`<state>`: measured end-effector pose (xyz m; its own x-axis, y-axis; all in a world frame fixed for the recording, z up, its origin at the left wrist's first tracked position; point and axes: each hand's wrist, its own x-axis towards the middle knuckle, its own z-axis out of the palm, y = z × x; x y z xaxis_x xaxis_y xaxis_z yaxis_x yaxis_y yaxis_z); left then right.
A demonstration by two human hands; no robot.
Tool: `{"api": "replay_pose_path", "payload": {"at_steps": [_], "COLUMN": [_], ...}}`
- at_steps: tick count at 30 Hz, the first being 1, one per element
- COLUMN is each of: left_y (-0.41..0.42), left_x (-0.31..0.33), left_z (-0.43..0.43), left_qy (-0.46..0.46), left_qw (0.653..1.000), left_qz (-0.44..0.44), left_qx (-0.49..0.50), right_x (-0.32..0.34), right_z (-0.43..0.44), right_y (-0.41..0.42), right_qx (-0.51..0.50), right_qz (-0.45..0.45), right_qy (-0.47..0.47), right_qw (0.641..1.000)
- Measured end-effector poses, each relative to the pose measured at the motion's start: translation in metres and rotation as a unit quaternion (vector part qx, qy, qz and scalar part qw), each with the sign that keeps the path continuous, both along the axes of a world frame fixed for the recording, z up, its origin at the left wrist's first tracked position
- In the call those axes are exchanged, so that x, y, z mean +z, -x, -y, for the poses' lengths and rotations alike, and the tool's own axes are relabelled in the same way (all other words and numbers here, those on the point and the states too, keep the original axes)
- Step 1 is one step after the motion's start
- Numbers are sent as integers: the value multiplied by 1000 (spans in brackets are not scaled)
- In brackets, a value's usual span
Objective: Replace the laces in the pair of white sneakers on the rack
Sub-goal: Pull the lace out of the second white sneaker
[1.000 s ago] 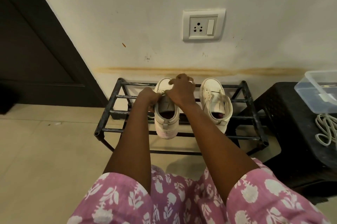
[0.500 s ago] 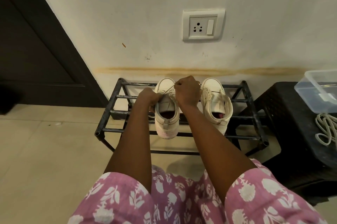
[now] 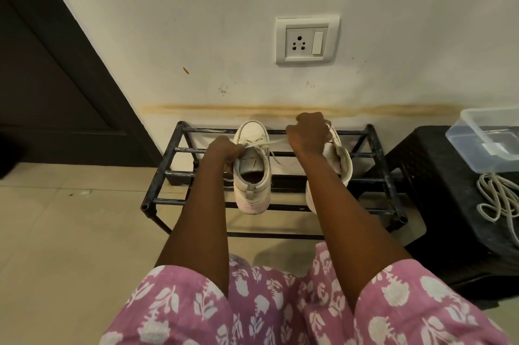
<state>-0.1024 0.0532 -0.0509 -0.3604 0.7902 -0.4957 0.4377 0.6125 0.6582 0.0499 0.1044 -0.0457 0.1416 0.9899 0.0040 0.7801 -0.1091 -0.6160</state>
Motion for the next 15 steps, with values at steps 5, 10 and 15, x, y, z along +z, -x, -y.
{"api": "replay_pose_path", "payload": {"at_steps": [5, 10, 15], "left_y": [0, -2, 1], "left_x": [2, 1, 0], "left_z": [0, 1, 0], "left_qy": [8, 5, 4], "left_qw": [1000, 1000, 1000], "left_qz": [-9, 5, 10], "left_qx": [-10, -3, -2], "right_x": [-3, -16, -23], "right_z": [9, 22, 29], "right_y": [24, 46, 50], "right_qx": [171, 272, 257], "right_qz": [-1, 172, 214], "right_qy": [-19, -20, -109], "right_qw": [985, 947, 936]}}
